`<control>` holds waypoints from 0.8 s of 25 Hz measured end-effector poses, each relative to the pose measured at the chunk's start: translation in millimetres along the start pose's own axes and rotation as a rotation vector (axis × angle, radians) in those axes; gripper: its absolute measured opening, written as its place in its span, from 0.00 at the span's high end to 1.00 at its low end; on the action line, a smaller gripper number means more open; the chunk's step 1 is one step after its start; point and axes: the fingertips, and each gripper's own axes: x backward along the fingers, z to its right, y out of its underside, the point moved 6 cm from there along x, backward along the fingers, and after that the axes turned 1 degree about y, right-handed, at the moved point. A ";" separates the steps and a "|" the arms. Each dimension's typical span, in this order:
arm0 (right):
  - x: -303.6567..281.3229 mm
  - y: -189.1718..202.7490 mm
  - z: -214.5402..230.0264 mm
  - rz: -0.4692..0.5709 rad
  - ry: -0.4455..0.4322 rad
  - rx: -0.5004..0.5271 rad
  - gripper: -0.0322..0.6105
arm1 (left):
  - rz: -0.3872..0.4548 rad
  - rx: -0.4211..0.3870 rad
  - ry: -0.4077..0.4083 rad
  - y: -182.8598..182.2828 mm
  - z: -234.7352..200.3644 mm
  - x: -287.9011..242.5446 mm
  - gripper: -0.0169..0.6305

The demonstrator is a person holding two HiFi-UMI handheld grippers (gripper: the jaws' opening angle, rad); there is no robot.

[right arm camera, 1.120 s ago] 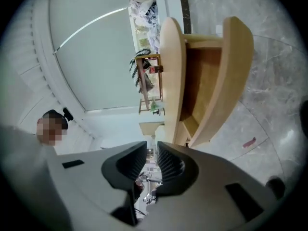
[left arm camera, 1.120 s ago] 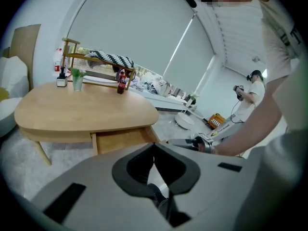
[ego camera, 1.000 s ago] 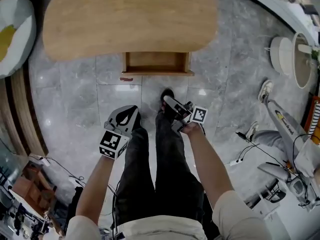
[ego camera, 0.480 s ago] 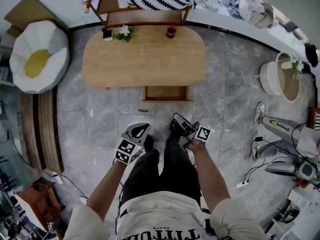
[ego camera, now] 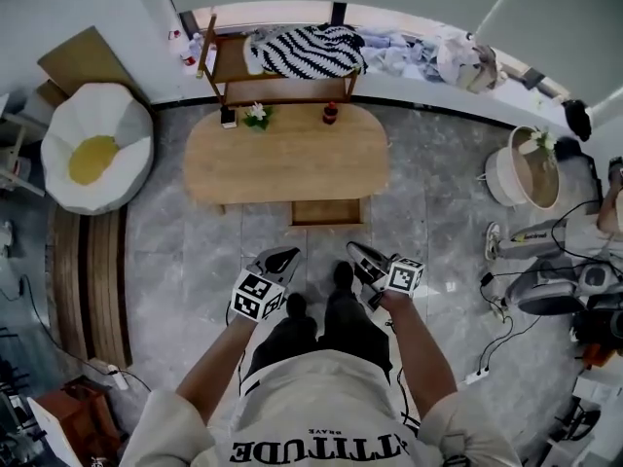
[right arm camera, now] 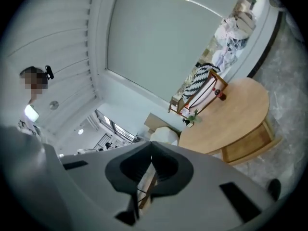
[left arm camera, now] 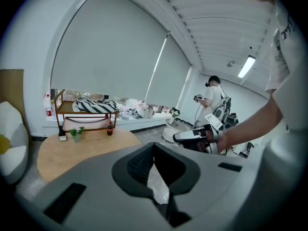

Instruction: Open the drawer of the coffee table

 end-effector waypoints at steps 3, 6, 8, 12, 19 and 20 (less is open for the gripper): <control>9.2 -8.3 -33.7 0.010 0.046 0.091 0.92 | 0.009 -0.008 0.002 -10.5 8.4 25.3 0.94; 20.2 -7.3 -61.4 0.028 0.112 0.178 0.92 | 0.022 -0.010 0.005 -16.5 16.6 49.7 0.94; 31.7 -3.5 -77.5 0.030 0.157 0.245 0.92 | 0.033 -0.011 0.004 -19.5 25.2 62.8 0.94; 54.7 -0.8 -107.8 -0.002 0.222 0.385 0.92 | 0.063 -0.026 0.000 -29.6 44.7 81.3 0.94; 100.0 -18.5 -155.6 0.058 0.283 0.574 0.92 | 0.126 -0.046 -0.036 -48.3 75.8 106.4 0.94; 105.4 -21.1 -159.5 0.074 0.292 0.595 0.92 | 0.136 -0.049 -0.045 -51.4 78.2 108.9 0.94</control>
